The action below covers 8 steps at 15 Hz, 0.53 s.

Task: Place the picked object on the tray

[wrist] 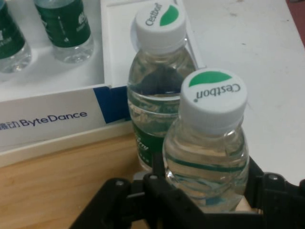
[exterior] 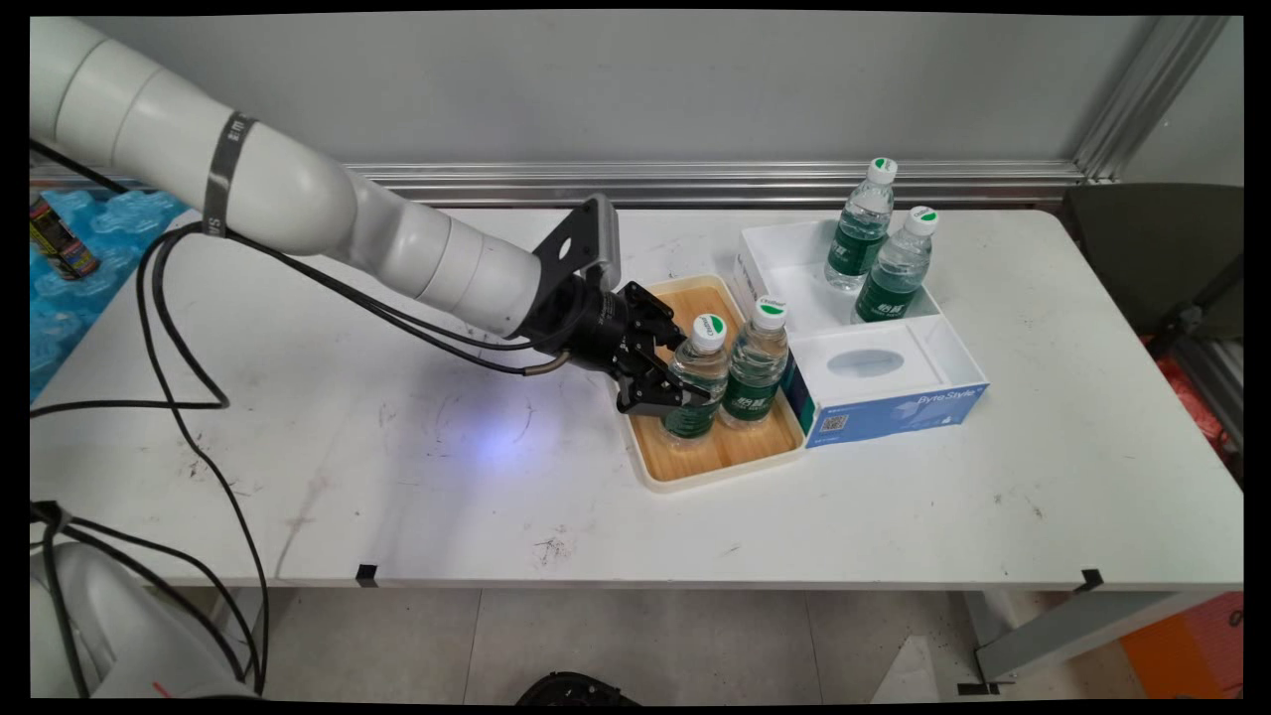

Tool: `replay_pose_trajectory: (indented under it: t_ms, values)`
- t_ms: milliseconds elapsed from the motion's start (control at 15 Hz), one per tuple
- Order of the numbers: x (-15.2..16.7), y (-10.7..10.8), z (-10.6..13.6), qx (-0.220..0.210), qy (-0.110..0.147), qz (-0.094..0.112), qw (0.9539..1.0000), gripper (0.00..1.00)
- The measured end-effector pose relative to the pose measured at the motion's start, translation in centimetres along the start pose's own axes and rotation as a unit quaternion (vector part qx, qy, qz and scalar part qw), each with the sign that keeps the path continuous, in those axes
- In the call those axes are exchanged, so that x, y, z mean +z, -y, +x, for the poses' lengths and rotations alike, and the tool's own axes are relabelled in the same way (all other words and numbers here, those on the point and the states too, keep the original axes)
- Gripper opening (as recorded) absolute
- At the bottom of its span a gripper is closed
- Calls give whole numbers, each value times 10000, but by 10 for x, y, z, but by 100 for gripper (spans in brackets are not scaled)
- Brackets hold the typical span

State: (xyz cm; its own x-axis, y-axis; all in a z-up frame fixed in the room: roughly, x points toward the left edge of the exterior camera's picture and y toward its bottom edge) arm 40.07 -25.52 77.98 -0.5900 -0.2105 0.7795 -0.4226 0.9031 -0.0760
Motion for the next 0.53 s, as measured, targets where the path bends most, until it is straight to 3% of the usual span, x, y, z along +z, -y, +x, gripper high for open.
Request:
replay_pose_trajectory:
  t_ms: [267, 333, 533]
  values:
    - [3, -1, -5, -10, 10, -13, 10000, 0]
    - [4, -1, -7, -16, 14, -21, 10000, 100]
    - [4, -1, -9, -24, 16, -20, 10000, 100]
